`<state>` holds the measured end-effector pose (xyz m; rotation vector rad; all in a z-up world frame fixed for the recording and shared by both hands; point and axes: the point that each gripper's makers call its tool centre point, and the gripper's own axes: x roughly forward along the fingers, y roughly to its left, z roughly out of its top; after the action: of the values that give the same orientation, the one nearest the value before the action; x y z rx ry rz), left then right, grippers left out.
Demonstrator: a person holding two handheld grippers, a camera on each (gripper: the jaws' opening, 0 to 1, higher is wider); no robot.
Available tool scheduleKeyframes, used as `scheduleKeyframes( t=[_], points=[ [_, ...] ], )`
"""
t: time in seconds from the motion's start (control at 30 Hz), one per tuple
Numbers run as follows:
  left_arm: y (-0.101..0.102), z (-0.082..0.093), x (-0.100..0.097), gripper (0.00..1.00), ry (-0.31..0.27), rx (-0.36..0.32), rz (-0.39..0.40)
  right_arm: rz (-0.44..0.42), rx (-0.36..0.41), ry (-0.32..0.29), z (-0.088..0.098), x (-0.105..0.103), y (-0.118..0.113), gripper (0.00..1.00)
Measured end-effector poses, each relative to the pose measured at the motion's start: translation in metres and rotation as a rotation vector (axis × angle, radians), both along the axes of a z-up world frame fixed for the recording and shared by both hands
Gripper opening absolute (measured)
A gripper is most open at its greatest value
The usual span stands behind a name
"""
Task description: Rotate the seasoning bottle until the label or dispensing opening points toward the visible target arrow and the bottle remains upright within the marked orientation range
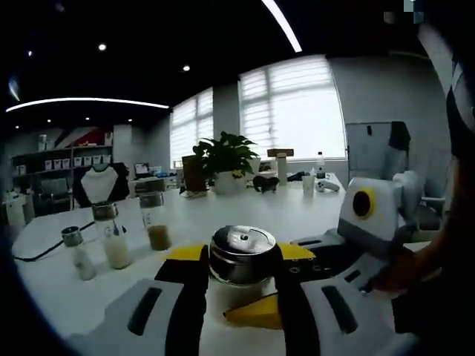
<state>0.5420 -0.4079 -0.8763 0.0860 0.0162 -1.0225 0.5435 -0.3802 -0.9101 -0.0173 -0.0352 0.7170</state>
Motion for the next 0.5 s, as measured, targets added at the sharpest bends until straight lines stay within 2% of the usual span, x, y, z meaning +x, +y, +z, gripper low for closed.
scheduleKeyframes(
  t=[0.07,0.13,0.17,0.3,0.4,0.5],
  points=[
    [-0.004,0.004,-0.006,0.36,0.007,-0.008,-0.068,0.021,0.005,0.0,0.004,-0.001,-0.001,0.33],
    [-0.002,0.006,-0.005,0.36,0.012,-0.014,-0.094,0.086,-0.019,-0.045,0.01,-0.005,0.001,0.32],
    [0.0,0.006,-0.005,0.36,0.017,-0.002,-0.128,0.09,-0.025,-0.04,0.01,-0.006,-0.002,0.34],
    [0.002,0.009,-0.005,0.36,0.028,0.005,-0.181,0.131,-0.027,-0.034,0.012,-0.007,-0.006,0.39],
    [0.0,0.01,-0.008,0.36,0.047,-0.008,-0.234,0.19,0.019,-0.006,0.012,-0.011,-0.004,0.39],
    [-0.002,0.011,-0.016,0.36,0.037,0.004,-0.305,0.262,0.051,0.023,0.011,-0.018,-0.001,0.39]
  ],
)
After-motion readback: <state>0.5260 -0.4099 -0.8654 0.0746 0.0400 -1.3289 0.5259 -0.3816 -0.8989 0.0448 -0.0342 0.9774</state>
